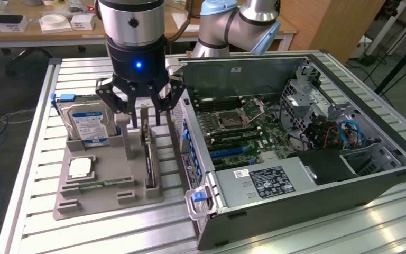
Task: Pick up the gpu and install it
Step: 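Pick up the gpu and move the gpu toward the slot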
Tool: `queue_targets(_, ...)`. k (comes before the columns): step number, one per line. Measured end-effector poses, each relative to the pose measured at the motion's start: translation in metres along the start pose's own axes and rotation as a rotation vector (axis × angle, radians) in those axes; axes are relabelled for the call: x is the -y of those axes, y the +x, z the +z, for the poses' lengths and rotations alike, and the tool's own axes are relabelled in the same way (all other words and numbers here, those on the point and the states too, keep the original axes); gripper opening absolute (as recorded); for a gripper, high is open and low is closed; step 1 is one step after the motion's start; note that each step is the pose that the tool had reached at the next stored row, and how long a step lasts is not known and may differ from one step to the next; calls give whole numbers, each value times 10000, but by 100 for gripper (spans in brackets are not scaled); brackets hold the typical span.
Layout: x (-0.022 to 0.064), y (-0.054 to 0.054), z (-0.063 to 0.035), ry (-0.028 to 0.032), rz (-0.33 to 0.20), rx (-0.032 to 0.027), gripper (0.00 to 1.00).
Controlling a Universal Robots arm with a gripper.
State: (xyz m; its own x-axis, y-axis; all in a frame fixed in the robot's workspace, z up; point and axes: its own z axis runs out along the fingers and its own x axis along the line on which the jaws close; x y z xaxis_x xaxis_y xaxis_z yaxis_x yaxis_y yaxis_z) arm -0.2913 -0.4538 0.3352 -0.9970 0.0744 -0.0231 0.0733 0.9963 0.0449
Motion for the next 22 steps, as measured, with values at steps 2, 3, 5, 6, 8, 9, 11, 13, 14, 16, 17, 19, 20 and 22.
queue_targets(2,2,0,15,-1,0,1,47)
queue_targets(3,3,0,21,0,0,0,47)
queue_targets(5,5,1,34,0,0,0,47)
queue_targets(6,6,0,41,-1,0,0,47)
queue_targets(8,8,1,52,0,0,0,47)
queue_targets(9,10,1,57,0,0,0,47)
queue_targets(11,13,1,69,-1,0,1,47)
queue_targets(13,16,1,82,0,0,0,47)
queue_targets(14,18,1,89,-1,0,0,47)
queue_targets(16,22,1,103,0,0,0,47)
queue_targets(17,24,1,109,0,0,0,47)
queue_targets(19,28,1,124,-1,0,1,47)
queue_targets(20,29,1,130,-1,0,0,47)
queue_targets(22,33,1,143,0,0,0,47)
